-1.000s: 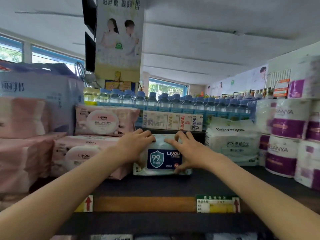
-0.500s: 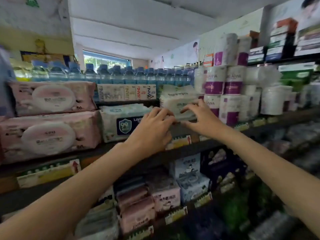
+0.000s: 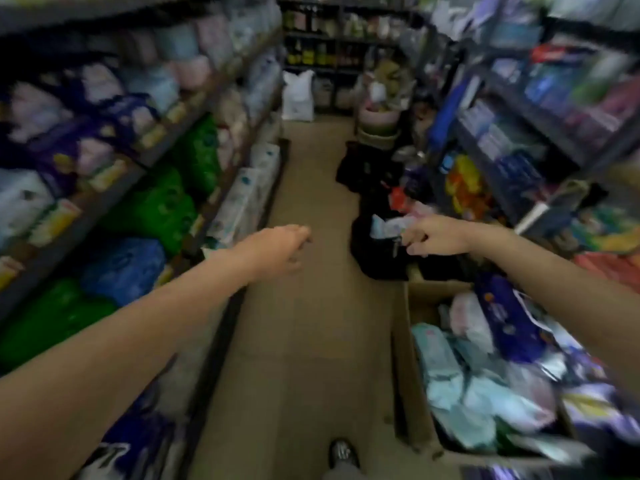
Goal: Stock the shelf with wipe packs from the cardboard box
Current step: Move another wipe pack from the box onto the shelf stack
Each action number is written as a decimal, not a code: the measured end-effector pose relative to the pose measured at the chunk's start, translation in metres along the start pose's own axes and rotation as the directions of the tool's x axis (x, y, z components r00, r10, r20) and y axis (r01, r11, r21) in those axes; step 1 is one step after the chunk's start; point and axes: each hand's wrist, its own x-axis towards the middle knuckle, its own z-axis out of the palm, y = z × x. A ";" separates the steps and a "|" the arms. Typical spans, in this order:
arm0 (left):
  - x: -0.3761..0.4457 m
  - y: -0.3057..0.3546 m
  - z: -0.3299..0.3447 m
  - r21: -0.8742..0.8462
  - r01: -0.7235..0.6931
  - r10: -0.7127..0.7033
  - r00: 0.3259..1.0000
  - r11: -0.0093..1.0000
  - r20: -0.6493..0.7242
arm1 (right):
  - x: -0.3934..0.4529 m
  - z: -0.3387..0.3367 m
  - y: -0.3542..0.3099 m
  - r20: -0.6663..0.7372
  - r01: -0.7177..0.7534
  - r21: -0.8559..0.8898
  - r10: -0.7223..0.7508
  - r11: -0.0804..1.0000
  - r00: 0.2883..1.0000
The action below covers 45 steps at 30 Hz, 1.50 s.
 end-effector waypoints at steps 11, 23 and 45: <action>0.142 0.176 0.114 -0.064 -0.197 0.207 0.933 0.978 0.294 | -0.064 0.155 0.227 0.185 -0.389 0.253 0.351 0.886 0.918; 0.188 0.256 0.219 -0.212 -0.039 0.128 0.896 0.976 0.424 | -0.035 0.260 0.301 0.358 -0.274 0.214 0.185 0.938 0.915; 0.194 0.219 0.122 -0.366 -0.150 0.101 0.984 0.918 -0.150 | 0.002 -0.012 0.177 -0.155 0.231 0.232 -0.198 0.945 0.968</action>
